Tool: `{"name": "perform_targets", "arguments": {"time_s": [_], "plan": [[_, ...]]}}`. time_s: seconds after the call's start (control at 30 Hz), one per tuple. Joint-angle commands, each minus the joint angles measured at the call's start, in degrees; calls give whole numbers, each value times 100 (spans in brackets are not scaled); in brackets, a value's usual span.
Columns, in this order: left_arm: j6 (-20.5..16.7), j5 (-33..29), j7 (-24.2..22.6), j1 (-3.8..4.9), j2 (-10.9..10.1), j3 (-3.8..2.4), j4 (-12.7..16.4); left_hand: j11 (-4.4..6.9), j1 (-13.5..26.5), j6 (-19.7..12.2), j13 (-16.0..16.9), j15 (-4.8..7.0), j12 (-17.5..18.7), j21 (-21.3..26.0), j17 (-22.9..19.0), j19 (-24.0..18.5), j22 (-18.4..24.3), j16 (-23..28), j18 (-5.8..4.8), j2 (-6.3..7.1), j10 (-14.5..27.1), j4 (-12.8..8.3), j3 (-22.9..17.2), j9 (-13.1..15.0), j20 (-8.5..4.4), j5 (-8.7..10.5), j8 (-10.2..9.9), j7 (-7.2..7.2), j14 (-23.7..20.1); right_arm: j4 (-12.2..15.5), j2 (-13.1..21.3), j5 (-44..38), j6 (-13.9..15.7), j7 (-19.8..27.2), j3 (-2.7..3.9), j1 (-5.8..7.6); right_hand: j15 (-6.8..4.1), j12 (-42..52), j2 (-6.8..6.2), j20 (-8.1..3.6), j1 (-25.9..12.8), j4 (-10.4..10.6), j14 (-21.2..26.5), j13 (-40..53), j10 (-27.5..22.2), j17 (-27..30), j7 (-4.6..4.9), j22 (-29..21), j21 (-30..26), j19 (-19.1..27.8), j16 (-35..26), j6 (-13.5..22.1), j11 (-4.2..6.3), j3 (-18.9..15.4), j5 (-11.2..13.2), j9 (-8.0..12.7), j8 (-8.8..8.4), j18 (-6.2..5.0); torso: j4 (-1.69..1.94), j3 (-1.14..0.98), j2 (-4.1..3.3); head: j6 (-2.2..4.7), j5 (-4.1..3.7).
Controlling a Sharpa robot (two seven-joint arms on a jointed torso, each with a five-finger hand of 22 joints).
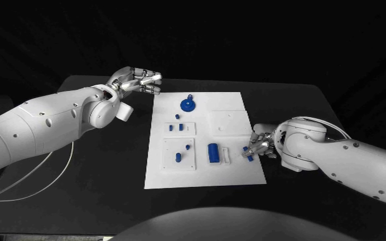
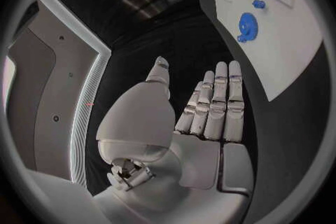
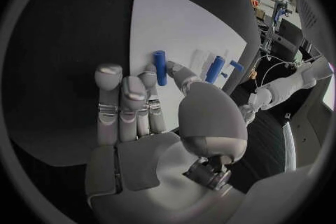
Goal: Assemble the parts on the task board
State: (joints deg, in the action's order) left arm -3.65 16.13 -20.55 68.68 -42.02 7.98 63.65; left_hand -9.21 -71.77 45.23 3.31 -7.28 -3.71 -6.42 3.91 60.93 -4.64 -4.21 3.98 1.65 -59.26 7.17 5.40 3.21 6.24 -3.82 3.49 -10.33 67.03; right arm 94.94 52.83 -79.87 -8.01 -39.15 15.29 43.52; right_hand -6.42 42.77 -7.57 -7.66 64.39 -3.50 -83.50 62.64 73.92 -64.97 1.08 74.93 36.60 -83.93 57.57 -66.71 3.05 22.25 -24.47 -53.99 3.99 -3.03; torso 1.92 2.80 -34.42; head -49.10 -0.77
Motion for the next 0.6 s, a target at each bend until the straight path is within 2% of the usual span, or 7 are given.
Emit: {"name": "perform_targets", "arguments": {"time_s": [0.03, 0.17, 0.2, 0.6], "plan": [[58, -33, -29, -8, 6, -4, 21, 8, 47, -46, 7, -4, -4, 34, 9, -22, 2, 10, 6, -39, 37, 39, 13, -9, 27, 15, -34, 1, -54, -68, -23, -31, -322, -296, -102, -109, 13, -10, 25, 7, -50, -665, 10, -13, -41, -14, 72, 427, -24, -277, -12, 9, 8, 680, -385, 1058, -13, -33, -6, 0, -3, 12, 21], [59, -33, -29, -8, 8, -4, 24, 8, 47, -46, 7, -4, -4, 34, 9, -22, 2, 10, 6, -39, 37, 39, 13, -9, 27, 15, -34, 1, -54, -52, -25, 41, -246, -297, -107, -109, 14, -3, 42, 14, -217, -836, 13, -17, -26, -34, 102, 438, 35, -273, -2, 54, 3, 943, -584, 773, -20, -53, -6, -2, -3, 8, 14], [58, -33, -28, -8, 8, -4, 24, 9, 50, -51, 7, -3, -4, 33, 9, -22, 2, 10, 6, -58, 37, 29, 32, -9, 27, 12, -35, 1, -53, -48, -24, 75, -214, -297, -107, -109, 13, 4, 60, 15, -283, -901, 0, -15, -24, -43, 102, 432, 48, -261, 6, 75, 16, 990, -608, 631, -30, -61, -4, -2, -2, 13, 18], [52, -33, -18, -7, 12, -4, 25, 7, 61, -60, 7, -3, -3, 32, 9, -20, 1, 9, 6, -86, 41, 24, 59, -10, 27, 9, -35, 0, -51, 104, 46, 975, 177, -278, -103, -87, 9, 58, 67, 12, -322, -897, 2, 17, -11, -65, 94, 441, 118, -268, 29, 73, 14, 961, -805, 607, -28, -69, -1, 4, 0, 31, 39]]}}
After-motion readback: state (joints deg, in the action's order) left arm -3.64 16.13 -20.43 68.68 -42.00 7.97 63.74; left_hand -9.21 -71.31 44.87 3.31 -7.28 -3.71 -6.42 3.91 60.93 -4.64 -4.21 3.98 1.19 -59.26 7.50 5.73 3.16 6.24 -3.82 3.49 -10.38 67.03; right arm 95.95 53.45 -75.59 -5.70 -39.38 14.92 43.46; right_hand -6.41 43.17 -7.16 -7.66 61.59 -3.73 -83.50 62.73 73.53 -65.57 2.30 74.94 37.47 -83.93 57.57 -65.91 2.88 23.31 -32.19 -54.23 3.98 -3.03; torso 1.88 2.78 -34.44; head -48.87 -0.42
